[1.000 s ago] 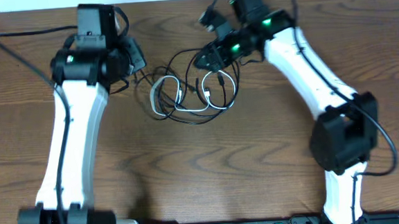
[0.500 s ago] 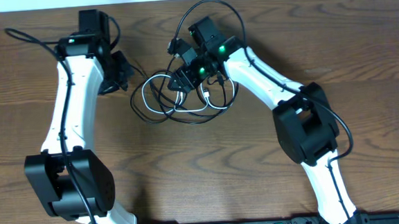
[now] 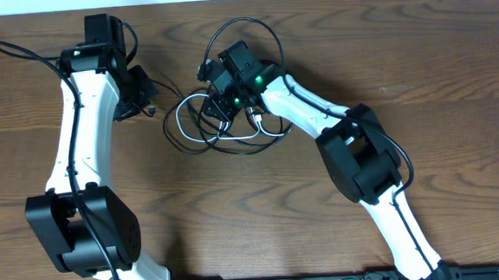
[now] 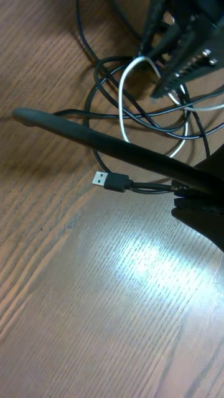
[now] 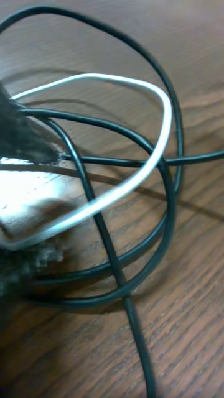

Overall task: Untangle cables
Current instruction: 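Grasp the white cable with the right gripper and lift it out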

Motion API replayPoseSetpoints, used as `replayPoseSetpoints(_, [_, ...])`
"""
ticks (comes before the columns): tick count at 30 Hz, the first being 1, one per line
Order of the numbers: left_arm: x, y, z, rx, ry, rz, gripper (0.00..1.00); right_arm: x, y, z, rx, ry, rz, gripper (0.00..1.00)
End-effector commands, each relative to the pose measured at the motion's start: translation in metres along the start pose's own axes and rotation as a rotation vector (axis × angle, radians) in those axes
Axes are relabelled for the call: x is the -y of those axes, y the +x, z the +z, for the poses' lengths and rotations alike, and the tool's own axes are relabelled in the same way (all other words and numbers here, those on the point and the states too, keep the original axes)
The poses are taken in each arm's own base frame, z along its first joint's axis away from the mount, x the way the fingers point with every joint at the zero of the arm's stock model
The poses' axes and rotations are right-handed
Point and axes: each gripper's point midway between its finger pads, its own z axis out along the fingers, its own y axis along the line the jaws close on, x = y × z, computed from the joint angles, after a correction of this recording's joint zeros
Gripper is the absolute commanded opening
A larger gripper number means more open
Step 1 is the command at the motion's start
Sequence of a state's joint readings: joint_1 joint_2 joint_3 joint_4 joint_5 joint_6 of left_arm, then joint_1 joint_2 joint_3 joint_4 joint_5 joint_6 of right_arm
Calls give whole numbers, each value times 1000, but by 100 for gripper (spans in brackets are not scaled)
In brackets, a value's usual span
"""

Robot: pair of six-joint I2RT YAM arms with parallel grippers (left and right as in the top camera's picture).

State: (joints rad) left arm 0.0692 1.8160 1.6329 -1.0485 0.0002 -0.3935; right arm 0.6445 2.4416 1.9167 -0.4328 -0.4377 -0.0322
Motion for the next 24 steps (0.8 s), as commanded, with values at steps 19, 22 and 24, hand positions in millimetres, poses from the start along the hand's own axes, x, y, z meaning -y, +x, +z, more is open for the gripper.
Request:
replayPoseSetpoints(19, [0,-6,-2,23,-3,-6,7,-12,-125,-246,396,166,64,1])
replayPoseSetpoints(22, [1,-7,-2,27,0,-6,7,-20,-142,-323,529,209,40,1])
replayPoseSetpoints(24, [1,-7,-2,28,0,-6,8,-25,-149,-371,615,237,30,1])
